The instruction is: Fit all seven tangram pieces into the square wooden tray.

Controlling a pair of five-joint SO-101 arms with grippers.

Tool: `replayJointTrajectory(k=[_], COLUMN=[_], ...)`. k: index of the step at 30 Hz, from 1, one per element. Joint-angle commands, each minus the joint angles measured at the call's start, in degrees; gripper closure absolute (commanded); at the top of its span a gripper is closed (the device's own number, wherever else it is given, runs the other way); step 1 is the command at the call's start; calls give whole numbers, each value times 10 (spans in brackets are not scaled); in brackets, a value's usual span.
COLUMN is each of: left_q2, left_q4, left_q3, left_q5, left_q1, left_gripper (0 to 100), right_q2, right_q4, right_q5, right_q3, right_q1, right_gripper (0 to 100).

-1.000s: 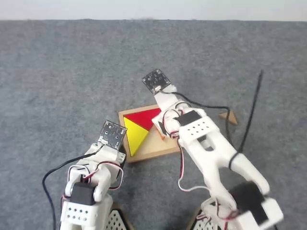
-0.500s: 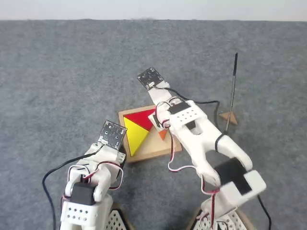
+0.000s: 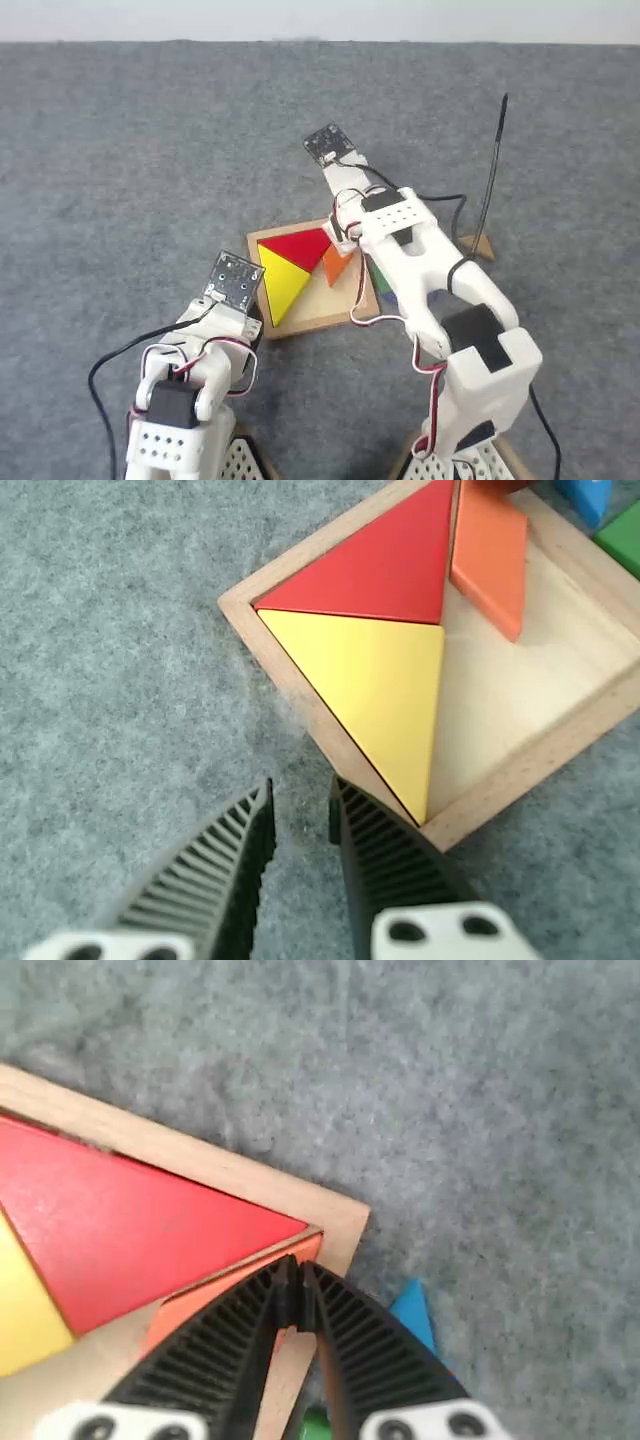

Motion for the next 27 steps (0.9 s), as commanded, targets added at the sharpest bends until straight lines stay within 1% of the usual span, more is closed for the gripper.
replayJointTrajectory(k=[1, 3, 6, 11, 15, 27], left_q2=[1, 1, 1, 1, 1, 1], left_q4=[3, 3, 3, 3, 3, 3], left_q3=[-4, -4, -4, -4, -4, -4], left_q5=[8, 8, 8, 8, 8, 8], left_q1=[1, 1, 1, 1, 1, 1], left_gripper=[912, 912, 912, 912, 912, 912], right_q2=[-22, -34, -64, -137, -180, -184], right_q4=[9, 9, 9, 9, 6, 10], right_q5=[-7, -10, -33, -36, -40, -47], right_q3=[11, 36, 73, 134, 176, 190], right_q1=[-32, -40, -43, -45, -70, -133], right_gripper=[992, 992, 992, 992, 992, 992])
